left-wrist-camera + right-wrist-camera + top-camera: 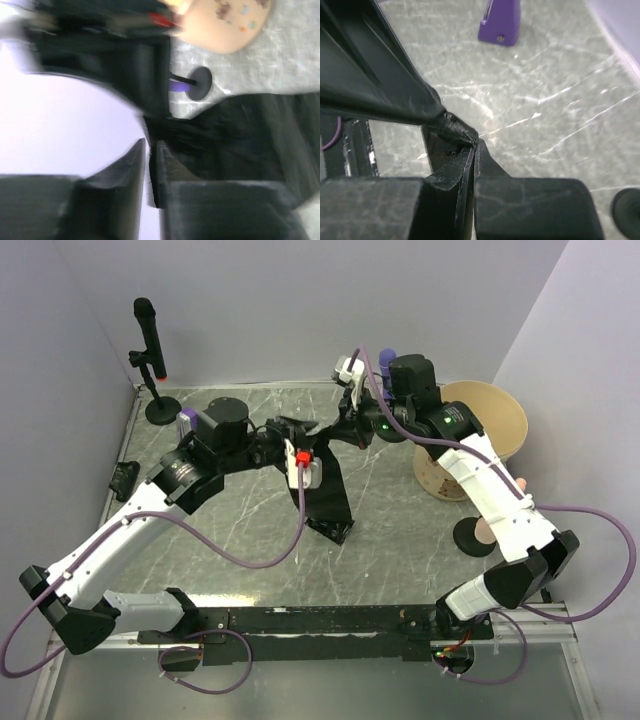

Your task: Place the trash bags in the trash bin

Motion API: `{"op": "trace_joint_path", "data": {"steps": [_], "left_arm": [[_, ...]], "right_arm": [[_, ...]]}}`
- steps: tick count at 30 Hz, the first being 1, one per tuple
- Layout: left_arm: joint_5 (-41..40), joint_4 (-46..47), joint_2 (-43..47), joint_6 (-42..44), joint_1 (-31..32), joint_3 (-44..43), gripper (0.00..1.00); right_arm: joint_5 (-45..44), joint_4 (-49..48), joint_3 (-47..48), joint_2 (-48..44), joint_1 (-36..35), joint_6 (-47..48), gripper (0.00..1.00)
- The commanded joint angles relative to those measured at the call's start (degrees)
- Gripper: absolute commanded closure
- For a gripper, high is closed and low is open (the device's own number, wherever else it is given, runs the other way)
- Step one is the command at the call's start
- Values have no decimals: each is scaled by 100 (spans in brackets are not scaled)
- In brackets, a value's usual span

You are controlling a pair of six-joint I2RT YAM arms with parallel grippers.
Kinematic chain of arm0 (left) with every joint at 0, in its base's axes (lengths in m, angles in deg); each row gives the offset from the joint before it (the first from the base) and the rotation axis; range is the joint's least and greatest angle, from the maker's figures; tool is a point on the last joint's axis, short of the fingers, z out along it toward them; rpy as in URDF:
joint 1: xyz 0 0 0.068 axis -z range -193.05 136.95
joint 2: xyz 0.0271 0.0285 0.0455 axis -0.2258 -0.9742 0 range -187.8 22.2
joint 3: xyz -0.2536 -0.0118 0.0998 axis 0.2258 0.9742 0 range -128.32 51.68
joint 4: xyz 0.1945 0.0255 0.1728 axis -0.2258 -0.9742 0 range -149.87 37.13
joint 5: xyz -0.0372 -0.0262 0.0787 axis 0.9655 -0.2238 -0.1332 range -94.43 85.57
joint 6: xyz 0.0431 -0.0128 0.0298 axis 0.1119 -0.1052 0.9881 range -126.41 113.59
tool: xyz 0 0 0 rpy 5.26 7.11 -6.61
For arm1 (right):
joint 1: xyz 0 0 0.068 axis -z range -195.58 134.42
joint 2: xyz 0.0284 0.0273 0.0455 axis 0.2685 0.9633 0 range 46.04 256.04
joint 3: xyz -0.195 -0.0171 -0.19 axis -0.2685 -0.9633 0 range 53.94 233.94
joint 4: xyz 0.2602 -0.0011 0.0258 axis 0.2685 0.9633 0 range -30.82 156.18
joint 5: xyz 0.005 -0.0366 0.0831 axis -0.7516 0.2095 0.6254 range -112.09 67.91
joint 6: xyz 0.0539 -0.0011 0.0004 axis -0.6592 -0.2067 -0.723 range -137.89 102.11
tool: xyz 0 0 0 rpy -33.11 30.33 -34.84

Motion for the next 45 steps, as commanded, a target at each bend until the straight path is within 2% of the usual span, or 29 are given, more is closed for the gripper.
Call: {"op": "trace_joint_path", "data": {"steps": [1,2,4,6,7,9,12,14,15,17,21,25,28,30,31,33,41,45], "left_arm": [[-129,895,77,-1050,-26,-440,49],[-156,922,24,-1507,-105,-615,40],[-209,747,-29,-2273,-237,-1020,34],[-279,492,40,-2714,-308,-1249,33],[-340,422,154,-2951,-299,-1276,35],[-341,229,365,-3434,-299,-1329,49],[412,-753,568,-3787,-299,-1505,84],[1211,-1430,568,-3762,-299,-1444,98],[1398,-1669,499,-3849,-308,-1391,99],[1575,-1610,341,-4130,-308,-1268,99],[1970,-1373,-186,-3753,-317,-1372,99],[1892,-908,-688,-4059,-326,-1479,99],[1401,22,-540,-4508,-326,-1014,95],[1120,559,-399,-4588,-326,-663,84],[927,727,-346,-4596,-326,-531,79],[802,825,-320,-4562,-317,-450,77],[1566,694,-275,-4588,-317,-327,60],[1952,588,-407,-4614,-317,-397,59]], "right_arm": [[309,-436,-256,-545,102,-289,100],[318,-401,-265,-563,110,-341,100],[449,-314,-221,-598,233,-429,100],[598,-296,-221,-651,382,-675,100],[730,-261,-203,-651,461,-824,100],[1064,-182,-186,-651,637,-1079,100],[1284,-198,-352,-721,743,-1431,100],[1319,-260,-493,-774,752,-1581,100],[1355,-313,-554,-774,752,-1651,100],[1442,-427,-634,-748,752,-1774,100],[1610,-770,-792,-800,752,-1967,100],[2021,-893,-871,-905,761,-1845,100],[2338,-832,-976,-1020,752,-1626,100],[2532,-779,-1055,-1125,743,-1468,99],[2620,-788,-1099,-1178,743,-1424,98],[2726,-779,-1179,-1239,734,-1344,98],[2761,-796,-1188,-1205,726,-1291,98],[2858,-840,-1144,-1169,717,-1239,96]]}}
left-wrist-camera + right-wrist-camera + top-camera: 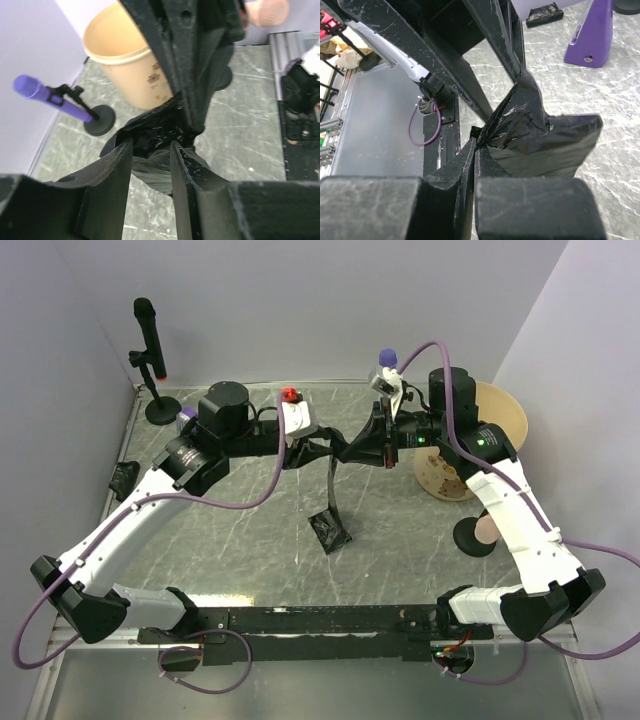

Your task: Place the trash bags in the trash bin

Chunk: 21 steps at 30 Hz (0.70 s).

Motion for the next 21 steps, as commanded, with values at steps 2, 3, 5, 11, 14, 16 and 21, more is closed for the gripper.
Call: {"op": "trace_joint_path", "data": {"steps": [2,3,5,11,14,16,21], "left_arm": [[793,90,-75,-75,20,-72,59],[890,37,-110,13,11,-116,58],[978,-33,-207,101,37,-195,57],[1137,-43,-383,365,99,-397,54],[1172,-69,-427,427,143,-485,55],[1215,-69,-436,444,160,-503,57],[1373,-86,-410,409,160,-538,60]], "right_arm": [[309,-226,109,-50,-33,226,95],[301,-218,109,-33,-59,278,95],[388,-279,83,-41,-68,314,94],[424,28,188,2,-270,815,94],[467,107,179,29,-296,920,94],[468,204,188,38,-323,1043,93],[424,433,188,64,-340,1298,89]]}}
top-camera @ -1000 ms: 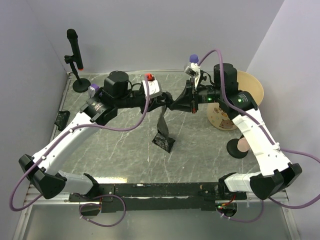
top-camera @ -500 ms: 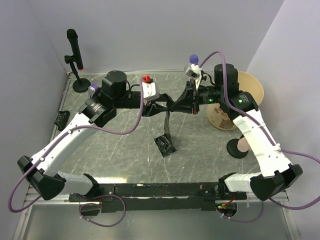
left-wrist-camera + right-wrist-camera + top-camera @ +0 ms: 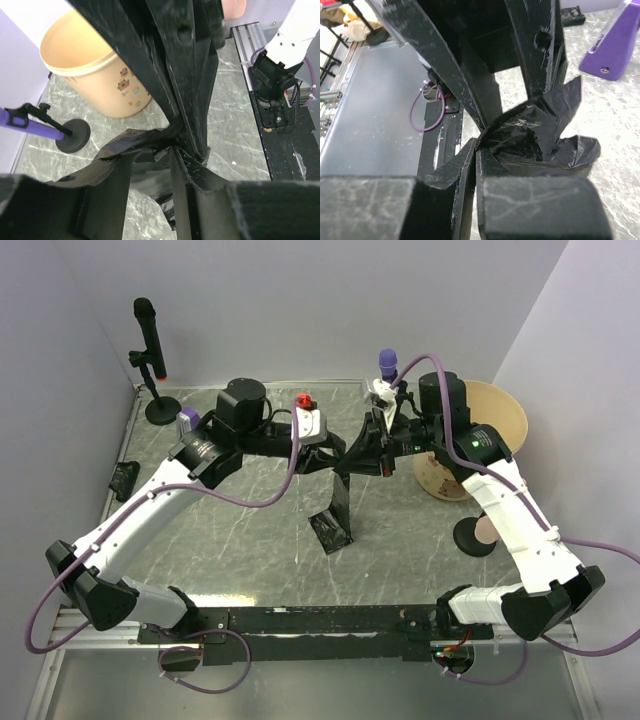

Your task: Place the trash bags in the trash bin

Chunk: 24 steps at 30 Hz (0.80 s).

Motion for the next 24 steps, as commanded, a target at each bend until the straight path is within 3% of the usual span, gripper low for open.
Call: {"op": "trace_joint_path", "data": {"steps": [1,10,16,24], "left_arm": [[467,143,45,55,79,-330,59],[819,-883,-332,484,80,-1014,52],[757,-2746,-921,1837,71,-2210,54],[713,-3556,-1018,2314,79,-2703,57]], "right_arm": [[102,166,170,40,-43,442,88],[-249,140,319,119,-61,459,82],[-337,0,390,145,-43,301,100],[-548,132,399,110,-34,591,100]]}}
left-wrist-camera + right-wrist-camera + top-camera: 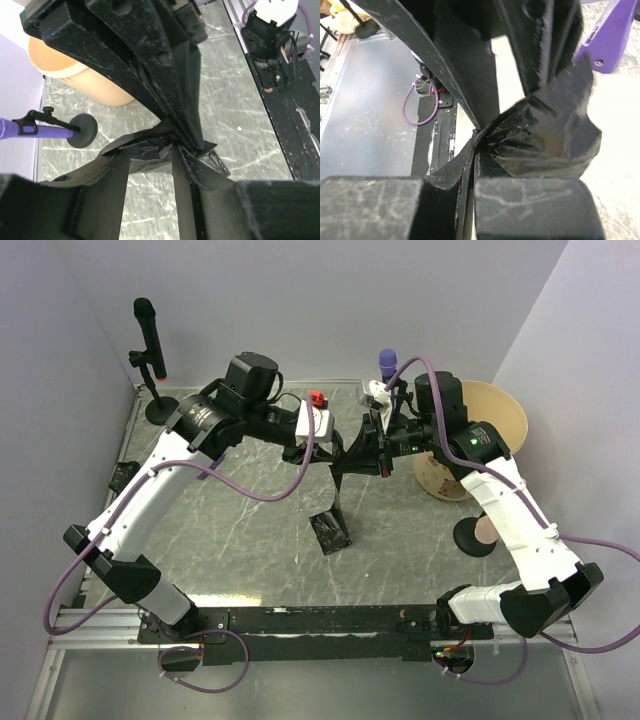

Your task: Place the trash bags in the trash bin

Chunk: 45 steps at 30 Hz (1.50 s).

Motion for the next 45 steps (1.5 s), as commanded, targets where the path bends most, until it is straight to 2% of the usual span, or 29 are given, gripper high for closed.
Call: {"op": "trace_joint_path", "data": {"steps": [1,9,17,19,20,24,29,32,40,45], "left_arm": [[490,-748,-24,382,91,-402,57],[631,-758,-173,268,90,-499,57],[350,16,-24,-497,12,-121,59],[236,156,11,-838,-67,-103,57],[148,261,37,-1075,-163,-103,52],[270,806,248,-1700,-401,300,43],[964,1097,284,-1867,-384,635,46],[1158,1150,152,-2044,-384,591,46],[1729,386,-296,-1543,-375,-50,49],[1853,-27,-516,-1359,-393,-323,63]], "right_arm": [[-273,-245,246,14,16,268,100],[-316,-183,439,128,7,426,100],[-360,308,562,32,-116,1225,100],[-448,458,562,-12,-151,1427,100],[-518,537,536,-56,-177,1567,100],[-641,818,440,-161,-265,1999,100],[-659,792,430,-153,-309,1981,100],[-755,1064,571,-83,-458,2358,100],[-1046,1162,650,-30,-661,2667,100],[-1090,1056,694,5,-661,2571,100]]}}
